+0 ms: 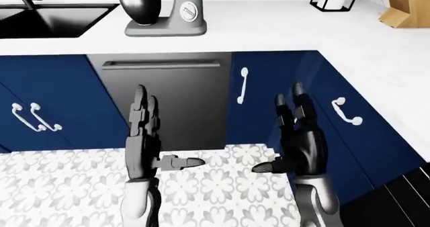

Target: Open the stand mixer head.

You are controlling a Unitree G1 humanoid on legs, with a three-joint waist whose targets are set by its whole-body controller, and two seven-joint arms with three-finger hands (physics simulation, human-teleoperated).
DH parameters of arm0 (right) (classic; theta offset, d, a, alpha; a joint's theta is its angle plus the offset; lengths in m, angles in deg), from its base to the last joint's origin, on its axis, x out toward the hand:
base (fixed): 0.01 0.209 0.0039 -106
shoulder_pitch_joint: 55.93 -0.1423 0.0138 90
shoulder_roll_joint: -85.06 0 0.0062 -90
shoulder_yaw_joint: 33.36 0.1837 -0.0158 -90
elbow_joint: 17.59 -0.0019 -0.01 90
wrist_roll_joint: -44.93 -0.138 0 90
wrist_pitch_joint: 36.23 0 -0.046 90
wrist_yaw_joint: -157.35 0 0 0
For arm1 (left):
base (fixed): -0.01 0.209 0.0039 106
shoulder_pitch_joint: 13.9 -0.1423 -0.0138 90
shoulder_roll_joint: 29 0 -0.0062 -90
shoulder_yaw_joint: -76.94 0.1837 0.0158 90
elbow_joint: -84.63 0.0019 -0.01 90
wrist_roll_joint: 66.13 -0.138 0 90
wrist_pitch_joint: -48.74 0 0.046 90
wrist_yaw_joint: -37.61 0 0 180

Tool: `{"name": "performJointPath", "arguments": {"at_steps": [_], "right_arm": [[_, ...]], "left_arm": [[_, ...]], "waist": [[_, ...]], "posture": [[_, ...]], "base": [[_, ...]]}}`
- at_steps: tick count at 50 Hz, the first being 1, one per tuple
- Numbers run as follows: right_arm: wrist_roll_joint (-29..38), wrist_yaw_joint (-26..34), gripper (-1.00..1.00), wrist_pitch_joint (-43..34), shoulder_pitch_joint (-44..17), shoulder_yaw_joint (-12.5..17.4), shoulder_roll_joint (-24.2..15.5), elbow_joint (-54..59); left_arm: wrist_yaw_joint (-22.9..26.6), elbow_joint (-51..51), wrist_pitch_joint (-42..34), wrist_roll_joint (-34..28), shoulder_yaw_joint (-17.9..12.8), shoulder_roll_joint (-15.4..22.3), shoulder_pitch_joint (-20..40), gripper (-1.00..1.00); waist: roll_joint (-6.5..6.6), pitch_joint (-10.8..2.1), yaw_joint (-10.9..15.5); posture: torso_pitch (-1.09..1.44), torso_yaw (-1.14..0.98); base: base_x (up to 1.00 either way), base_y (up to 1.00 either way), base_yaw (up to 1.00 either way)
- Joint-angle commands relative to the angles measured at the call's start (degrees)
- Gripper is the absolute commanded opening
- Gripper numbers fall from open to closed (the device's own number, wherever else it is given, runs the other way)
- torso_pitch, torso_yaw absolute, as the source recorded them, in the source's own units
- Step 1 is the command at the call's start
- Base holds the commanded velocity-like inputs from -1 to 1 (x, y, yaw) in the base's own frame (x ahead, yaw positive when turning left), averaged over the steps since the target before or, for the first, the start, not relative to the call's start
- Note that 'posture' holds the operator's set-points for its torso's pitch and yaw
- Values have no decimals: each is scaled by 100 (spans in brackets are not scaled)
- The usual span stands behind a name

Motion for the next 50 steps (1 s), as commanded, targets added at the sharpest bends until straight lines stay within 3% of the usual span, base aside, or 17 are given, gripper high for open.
{"name": "performJointPath", "arguments": {"at_steps": [1,7,11,19,25,32,41,42,44,45,46,47,48,50], "right_arm": [[-135,-84,100,-229,-62,-24,-26,-687],[-676,-351,100,-1517,-217,16,-119,-2179],[-864,-684,100,-2132,-459,77,-128,-3000],[-1579,-1608,100,-3270,-1290,489,-324,-4104],[-1931,-2147,100,-3117,-1487,380,-765,-4176],[-2254,-2685,100,-2670,-1530,113,-1401,-4176],[-2075,-2607,100,-2695,-1493,186,-1217,-4176],[-2120,-2609,100,-2764,-1508,220,-1196,-4176],[-2020,-2544,100,-2765,-1475,184,-1166,-4176],[-2023,-2548,100,-2774,-1463,182,-1135,-4176],[-2038,-2539,100,-2746,-1459,175,-1144,-4176],[-2045,-2543,100,-2723,-1466,177,-1154,-4176],[-2095,-2565,100,-2755,-1474,192,-1157,-4176],[-2093,-2550,100,-2784,-1478,225,-1132,-4176]], "left_arm": [[-25,-446,157,54,-28,9,59,100],[-179,-1570,-497,283,-78,24,109,100],[-416,-2378,-1276,519,-289,99,399,100],[-758,-3441,-2327,873,-657,299,932,100],[-1069,-3843,-2874,1412,-1102,585,1358,100],[-1185,-3936,-2948,1550,-1174,724,1428,100],[-1154,-3884,-2895,1531,-1155,714,1395,100],[-1153,-3882,-2903,1546,-1167,719,1402,100],[-1147,-3874,-2888,1538,-1154,713,1393,100],[-1137,-3857,-2863,1531,-1147,701,1378,100],[-1136,-3843,-2856,1542,-1154,696,1376,100],[-1141,-3843,-2858,1546,-1155,698,1378,100],[-1139,-3849,-2857,1542,-1141,695,1374,100],[-1107,-3805,-2798,1507,-1113,671,1336,100]], "waist": [[-3,-68,1],[-4,8,5],[-9,13,11],[8,51,15],[13,87,18],[1,136,21],[-15,142,20],[17,59,-11],[-290,161,-9],[-327,123,-48],[-397,236,-62],[-231,135,-59],[-92,117,-100],[308,194,-174]], "posture": [[0,0],[0,0],[0,0],[0,0],[0,0],[0,0],[0,0],[0,0],[0,0],[0,0],[0,0],[0,0],[0,0],[0,0]], "base": [[0,0,0],[0,0,0],[0,0,0],[0,0,0],[0,0,0],[0,0,0],[0,0,0],[0,50,0],[0,100,0],[0,100,0],[0,4,0],[0,0,0],[0,0,0],[0,0,0]]}}
